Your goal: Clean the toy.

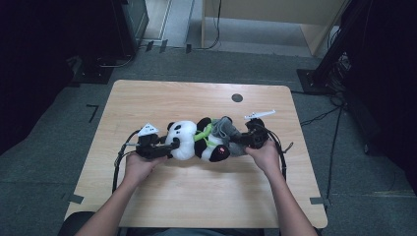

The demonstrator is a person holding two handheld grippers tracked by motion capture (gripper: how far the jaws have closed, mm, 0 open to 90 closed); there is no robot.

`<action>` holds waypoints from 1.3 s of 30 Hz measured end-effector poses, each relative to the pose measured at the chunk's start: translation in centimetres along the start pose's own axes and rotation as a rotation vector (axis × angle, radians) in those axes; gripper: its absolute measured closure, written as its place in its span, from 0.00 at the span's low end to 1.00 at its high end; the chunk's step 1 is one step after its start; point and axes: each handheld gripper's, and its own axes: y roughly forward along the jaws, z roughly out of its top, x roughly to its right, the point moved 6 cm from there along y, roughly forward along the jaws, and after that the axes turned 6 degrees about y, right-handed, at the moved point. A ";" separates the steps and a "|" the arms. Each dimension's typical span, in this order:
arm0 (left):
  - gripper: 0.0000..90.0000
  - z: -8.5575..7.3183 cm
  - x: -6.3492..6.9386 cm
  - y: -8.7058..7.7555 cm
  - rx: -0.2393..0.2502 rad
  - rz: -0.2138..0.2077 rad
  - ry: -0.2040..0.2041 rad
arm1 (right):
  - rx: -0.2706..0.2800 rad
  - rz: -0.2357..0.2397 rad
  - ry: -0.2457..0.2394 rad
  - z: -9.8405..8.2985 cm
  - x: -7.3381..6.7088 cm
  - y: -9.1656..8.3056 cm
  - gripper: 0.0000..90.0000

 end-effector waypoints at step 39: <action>0.52 0.1 0.0 0.0 0.005 -0.002 0.003 | 0.095 0.053 -0.083 7.9 -5.4 -2.6 0.86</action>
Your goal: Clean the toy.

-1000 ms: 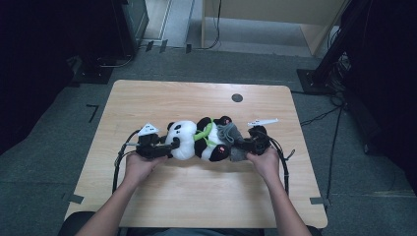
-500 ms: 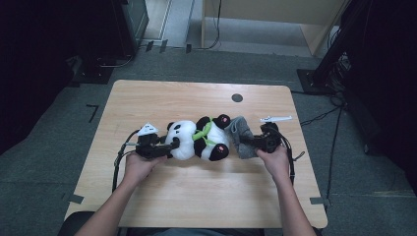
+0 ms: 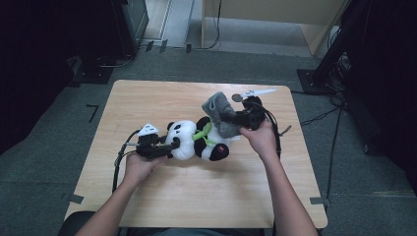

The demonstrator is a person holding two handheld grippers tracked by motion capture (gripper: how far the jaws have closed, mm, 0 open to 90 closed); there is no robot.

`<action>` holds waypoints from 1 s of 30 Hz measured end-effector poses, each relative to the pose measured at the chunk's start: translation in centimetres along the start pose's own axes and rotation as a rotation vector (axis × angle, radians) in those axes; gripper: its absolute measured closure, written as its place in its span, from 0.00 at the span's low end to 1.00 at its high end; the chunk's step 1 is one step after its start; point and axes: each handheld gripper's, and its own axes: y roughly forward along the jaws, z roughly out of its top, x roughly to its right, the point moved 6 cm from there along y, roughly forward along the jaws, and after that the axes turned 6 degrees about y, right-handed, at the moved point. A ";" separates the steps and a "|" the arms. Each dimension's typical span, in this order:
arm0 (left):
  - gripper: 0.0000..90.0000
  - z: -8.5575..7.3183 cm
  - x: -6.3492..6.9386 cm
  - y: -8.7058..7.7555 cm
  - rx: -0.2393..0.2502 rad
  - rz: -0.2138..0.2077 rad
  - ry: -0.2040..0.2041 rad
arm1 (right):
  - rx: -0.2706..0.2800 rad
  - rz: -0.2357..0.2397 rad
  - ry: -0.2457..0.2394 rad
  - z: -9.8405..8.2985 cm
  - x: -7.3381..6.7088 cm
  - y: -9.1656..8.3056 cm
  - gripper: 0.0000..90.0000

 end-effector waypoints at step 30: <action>0.52 0.0 0.1 0.0 0.002 0.003 0.008 | -0.330 0.035 -0.160 3.0 -9.4 15.8 0.86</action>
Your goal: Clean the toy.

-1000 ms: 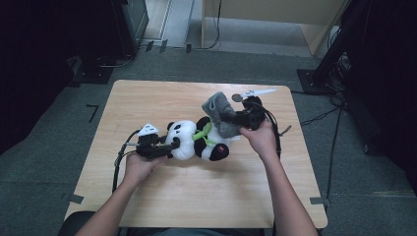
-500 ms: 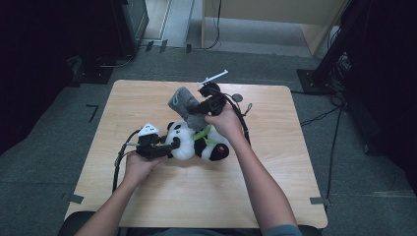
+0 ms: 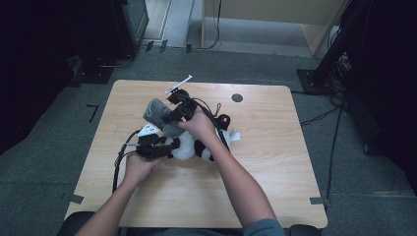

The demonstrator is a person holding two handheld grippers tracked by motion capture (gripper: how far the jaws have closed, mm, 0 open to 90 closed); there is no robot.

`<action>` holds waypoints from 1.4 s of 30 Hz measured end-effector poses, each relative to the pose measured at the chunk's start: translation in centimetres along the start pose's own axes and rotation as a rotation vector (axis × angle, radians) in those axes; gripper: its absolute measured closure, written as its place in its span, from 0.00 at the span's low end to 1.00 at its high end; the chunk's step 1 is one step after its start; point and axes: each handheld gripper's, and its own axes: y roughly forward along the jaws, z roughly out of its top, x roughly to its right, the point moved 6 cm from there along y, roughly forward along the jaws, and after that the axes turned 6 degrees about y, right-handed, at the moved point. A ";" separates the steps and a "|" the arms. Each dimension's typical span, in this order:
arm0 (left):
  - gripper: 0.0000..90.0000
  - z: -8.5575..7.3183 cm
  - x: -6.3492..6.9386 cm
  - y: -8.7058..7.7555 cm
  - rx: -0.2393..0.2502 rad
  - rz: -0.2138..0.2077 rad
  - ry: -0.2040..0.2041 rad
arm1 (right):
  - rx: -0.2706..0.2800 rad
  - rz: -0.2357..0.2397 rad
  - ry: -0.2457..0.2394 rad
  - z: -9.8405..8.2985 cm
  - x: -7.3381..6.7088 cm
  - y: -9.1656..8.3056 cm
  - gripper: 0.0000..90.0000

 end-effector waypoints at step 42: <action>0.50 -0.1 0.1 0.1 -0.011 -0.011 0.008 | 0.072 -0.036 0.102 -7.7 6.3 -6.4 0.84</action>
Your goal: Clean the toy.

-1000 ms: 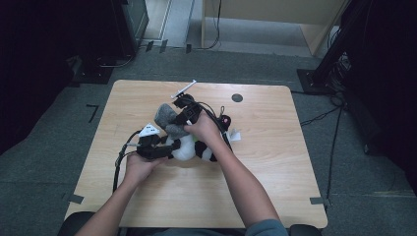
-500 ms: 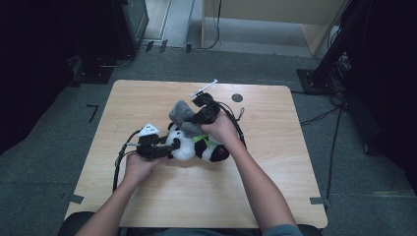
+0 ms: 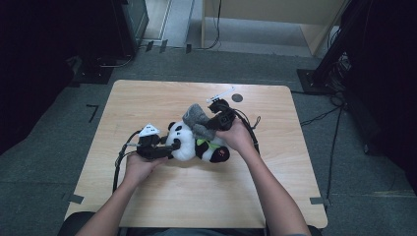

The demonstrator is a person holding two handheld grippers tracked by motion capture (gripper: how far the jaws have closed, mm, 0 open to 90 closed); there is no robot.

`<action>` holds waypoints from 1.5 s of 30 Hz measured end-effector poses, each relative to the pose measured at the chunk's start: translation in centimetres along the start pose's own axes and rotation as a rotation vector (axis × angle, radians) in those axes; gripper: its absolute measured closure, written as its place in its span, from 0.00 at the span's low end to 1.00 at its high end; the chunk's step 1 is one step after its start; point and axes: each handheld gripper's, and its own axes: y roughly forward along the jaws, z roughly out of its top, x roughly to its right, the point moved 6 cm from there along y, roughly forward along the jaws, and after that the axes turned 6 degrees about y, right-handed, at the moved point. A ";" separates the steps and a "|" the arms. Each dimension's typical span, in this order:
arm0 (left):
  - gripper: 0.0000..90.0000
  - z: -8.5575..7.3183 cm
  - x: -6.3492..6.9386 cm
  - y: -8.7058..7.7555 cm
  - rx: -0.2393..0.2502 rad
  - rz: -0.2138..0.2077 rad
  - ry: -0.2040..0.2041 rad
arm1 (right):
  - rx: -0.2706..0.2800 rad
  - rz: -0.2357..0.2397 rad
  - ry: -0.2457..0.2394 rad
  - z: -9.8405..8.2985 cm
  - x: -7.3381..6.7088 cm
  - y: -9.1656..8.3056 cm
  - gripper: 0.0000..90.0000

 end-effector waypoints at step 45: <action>0.50 0.1 0.0 0.1 -0.003 0.002 -0.021 | 0.139 0.031 0.093 -6.6 4.6 -4.7 0.83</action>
